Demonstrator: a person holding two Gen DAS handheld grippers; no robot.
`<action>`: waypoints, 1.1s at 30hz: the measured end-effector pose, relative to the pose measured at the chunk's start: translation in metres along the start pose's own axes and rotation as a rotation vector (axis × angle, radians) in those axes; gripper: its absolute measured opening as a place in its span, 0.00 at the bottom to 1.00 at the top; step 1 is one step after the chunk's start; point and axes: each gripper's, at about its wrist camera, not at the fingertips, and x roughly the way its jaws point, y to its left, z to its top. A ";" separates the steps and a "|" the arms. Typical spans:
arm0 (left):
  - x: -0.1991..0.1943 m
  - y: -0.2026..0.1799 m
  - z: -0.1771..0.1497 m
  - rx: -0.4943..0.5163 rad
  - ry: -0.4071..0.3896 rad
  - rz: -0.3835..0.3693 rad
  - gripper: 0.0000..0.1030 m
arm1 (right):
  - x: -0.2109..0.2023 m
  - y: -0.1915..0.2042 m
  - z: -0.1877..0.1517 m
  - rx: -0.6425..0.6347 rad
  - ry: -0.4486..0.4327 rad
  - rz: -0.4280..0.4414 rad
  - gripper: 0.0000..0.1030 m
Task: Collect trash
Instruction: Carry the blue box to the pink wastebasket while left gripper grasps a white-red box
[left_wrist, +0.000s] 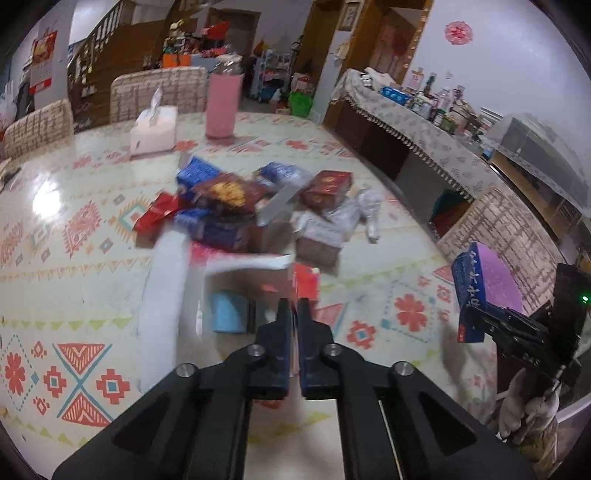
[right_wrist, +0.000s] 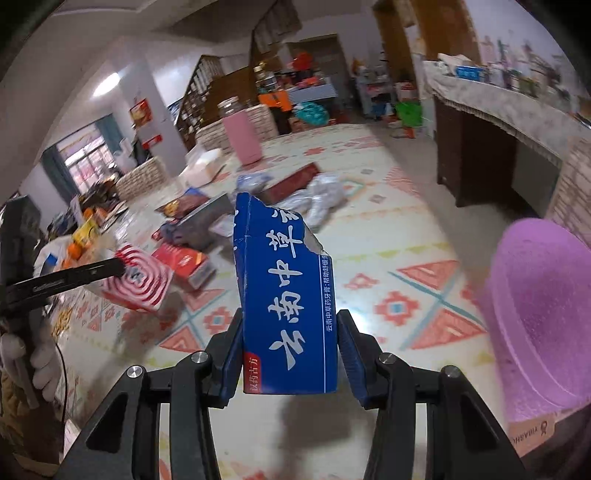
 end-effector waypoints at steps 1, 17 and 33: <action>-0.003 -0.008 0.002 0.014 -0.009 -0.007 0.02 | -0.004 -0.005 -0.001 0.010 -0.006 -0.004 0.50; 0.005 -0.022 0.015 0.033 -0.062 0.127 0.70 | -0.053 -0.069 -0.014 0.128 -0.079 -0.031 0.50; -0.006 0.067 -0.020 -0.153 -0.047 0.213 0.93 | -0.036 -0.073 -0.025 0.159 -0.048 0.017 0.50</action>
